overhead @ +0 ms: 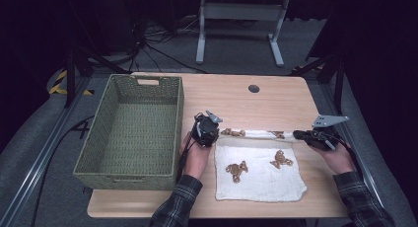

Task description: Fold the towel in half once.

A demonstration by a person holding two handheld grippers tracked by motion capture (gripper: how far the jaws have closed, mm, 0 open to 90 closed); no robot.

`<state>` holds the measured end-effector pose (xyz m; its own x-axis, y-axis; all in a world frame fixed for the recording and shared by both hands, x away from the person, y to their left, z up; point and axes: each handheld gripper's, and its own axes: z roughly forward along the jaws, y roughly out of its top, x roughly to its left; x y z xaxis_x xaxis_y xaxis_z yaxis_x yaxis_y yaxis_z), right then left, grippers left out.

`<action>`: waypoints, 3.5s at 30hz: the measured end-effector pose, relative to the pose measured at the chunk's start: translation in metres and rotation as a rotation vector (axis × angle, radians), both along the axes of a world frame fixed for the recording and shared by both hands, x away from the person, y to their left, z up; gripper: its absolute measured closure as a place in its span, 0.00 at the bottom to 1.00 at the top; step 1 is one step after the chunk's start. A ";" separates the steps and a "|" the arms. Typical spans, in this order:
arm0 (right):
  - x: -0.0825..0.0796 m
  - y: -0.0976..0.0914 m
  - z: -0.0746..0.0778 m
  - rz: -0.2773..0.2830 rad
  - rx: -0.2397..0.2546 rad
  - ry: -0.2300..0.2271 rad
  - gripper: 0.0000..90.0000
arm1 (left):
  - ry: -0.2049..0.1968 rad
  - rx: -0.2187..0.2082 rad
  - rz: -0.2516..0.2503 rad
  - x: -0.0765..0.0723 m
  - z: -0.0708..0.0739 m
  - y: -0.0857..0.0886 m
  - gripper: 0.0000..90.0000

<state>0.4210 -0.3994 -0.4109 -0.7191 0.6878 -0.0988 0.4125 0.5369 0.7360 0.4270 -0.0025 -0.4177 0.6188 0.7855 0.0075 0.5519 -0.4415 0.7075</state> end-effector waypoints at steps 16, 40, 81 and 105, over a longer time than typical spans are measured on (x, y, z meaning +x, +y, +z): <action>-0.026 -0.006 -0.009 0.019 0.025 0.036 0.97 | 0.011 0.028 -0.053 -0.036 -0.009 0.000 0.96; -0.067 -0.001 -0.035 0.100 0.002 0.147 0.97 | 0.120 0.098 -0.145 -0.067 -0.030 -0.010 0.96; -0.028 -0.007 -0.019 0.027 0.008 0.049 0.97 | 0.030 0.015 -0.068 -0.038 -0.010 0.001 0.96; -0.082 -0.013 -0.020 0.090 0.035 0.078 0.96 | 0.074 -0.004 -0.136 -0.090 -0.012 0.008 0.96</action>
